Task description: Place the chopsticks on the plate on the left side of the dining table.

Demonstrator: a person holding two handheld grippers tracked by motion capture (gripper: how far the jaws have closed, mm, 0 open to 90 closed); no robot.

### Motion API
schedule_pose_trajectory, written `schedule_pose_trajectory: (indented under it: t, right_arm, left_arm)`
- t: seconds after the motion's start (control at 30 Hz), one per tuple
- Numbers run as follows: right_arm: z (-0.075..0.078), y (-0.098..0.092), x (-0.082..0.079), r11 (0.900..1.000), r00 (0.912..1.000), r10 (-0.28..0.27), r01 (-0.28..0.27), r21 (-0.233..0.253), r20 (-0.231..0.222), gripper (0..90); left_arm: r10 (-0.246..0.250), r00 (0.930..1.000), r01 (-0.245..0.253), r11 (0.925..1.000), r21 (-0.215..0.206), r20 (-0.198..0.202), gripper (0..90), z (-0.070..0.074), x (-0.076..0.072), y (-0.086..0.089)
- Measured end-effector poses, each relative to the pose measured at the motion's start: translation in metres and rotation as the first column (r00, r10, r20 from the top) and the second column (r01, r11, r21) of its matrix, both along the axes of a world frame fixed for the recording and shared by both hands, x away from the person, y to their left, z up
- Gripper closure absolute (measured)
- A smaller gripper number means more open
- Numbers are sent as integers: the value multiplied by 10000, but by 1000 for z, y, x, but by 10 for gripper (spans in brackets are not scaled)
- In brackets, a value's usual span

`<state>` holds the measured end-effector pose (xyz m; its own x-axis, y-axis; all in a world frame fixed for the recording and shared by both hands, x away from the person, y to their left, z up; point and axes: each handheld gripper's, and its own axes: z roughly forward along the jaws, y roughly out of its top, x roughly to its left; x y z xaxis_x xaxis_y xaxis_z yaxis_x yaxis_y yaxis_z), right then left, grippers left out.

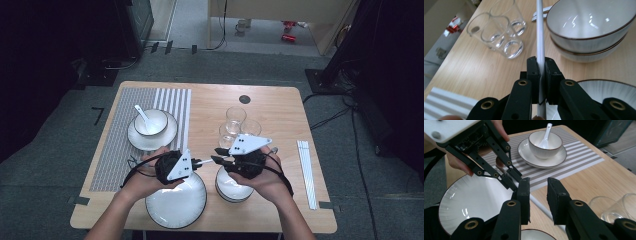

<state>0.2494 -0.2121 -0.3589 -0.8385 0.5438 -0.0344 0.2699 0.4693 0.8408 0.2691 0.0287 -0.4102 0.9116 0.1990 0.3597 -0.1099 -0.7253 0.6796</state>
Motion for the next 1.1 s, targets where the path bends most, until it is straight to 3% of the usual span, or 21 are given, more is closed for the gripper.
schedule_pose_trajectory:
  t: [0.17, 0.37, 0.63, 0.87, 1.1]
  right_arm:
    - [-4, -7, 0, 9993, 9994, -340, 339, 168, 60, 723]
    - [-7, -16, -1, 9961, 9977, -684, 685, 548, -25, 717]
    - [-11, -29, -3, 9865, 9917, -1283, 1281, 1025, -45, 634]
    - [-14, -39, -3, 9706, 9799, -1991, 1990, 1356, -137, 533]
    - [-20, -53, -7, 9421, 9599, -2800, 2771, 1891, -117, 518]
  left_arm:
    - [705, 9972, -701, 9974, 159, -240, 854, -5, 7, 10]
    - [1200, 9914, -1189, 9926, 240, -517, 854, -10, 15, 25]
    - [1943, 9785, -1943, 9809, 67, -696, 855, -16, 24, 43]
    - [2482, 9648, -2483, 9686, 98, -868, 855, -20, 31, 56]
    - [2697, 9579, -2715, 9624, -60, -984, 855, -27, 35, 66]
